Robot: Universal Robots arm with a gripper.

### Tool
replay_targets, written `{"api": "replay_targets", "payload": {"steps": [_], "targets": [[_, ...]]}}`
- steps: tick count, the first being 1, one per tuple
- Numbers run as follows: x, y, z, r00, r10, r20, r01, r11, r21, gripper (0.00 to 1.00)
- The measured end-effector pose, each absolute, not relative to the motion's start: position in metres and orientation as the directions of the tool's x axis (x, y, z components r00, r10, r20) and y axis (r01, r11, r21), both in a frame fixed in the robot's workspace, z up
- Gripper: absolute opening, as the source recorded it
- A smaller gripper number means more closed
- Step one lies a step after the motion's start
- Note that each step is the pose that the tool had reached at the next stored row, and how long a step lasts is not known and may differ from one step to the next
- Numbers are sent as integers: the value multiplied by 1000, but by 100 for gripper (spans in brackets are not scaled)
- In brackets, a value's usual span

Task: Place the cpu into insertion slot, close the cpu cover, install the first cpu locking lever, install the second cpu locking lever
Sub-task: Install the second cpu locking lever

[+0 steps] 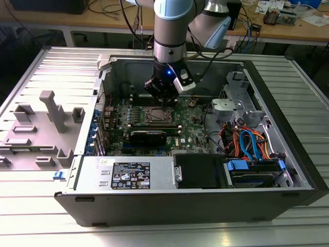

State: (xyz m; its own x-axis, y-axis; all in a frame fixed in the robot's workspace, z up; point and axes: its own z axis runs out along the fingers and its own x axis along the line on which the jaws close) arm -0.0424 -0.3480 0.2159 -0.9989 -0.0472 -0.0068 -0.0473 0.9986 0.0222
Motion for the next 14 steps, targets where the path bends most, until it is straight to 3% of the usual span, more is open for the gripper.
{"api": "replay_targets", "payload": {"steps": [14], "targets": [[-42, -363, 218, -999, -47, -7, -47, 999, 18, 11]]}}
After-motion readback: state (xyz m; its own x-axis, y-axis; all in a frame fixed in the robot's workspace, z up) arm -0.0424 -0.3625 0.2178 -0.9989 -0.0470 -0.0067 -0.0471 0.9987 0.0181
